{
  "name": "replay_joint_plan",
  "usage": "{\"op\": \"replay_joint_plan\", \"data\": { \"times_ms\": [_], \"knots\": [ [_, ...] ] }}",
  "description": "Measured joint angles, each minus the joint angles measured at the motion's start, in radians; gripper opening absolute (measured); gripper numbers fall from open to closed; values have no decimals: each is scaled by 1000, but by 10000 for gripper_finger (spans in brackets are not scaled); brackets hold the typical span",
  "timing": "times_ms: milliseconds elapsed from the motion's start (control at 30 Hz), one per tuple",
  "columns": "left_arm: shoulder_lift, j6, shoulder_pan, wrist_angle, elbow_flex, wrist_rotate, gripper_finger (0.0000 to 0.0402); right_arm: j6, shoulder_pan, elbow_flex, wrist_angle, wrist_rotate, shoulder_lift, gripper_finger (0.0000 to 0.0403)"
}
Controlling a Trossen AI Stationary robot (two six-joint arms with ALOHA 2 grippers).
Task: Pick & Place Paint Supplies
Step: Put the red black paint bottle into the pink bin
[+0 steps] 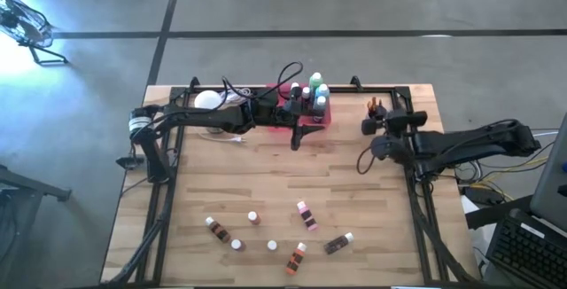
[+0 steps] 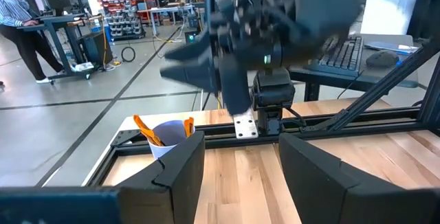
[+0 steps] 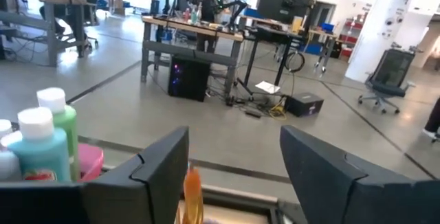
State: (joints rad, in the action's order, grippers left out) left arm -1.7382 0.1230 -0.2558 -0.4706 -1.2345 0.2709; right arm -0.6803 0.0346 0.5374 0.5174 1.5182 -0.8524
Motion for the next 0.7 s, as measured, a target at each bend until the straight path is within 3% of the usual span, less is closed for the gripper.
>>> {"op": "replay_joint_plan", "data": {
  "times_ms": [200, 400, 567, 700],
  "knots": [
    [0, 0, 0, 0, 0, 0, 193, 195, 0, 167, 0, -86, 8, 233],
    [0, 0, 0, 0, 0, 0, 193, 425, 2, 315, 0, -330, -9, 222],
    [0, 0, 0, 0, 0, 0, 193, 487, 37, 397, 2, -523, -23, 199],
    [0, 0, 0, 0, 0, 0, 193, 514, 101, 445, 3, -609, -50, 178]
  ]
}}
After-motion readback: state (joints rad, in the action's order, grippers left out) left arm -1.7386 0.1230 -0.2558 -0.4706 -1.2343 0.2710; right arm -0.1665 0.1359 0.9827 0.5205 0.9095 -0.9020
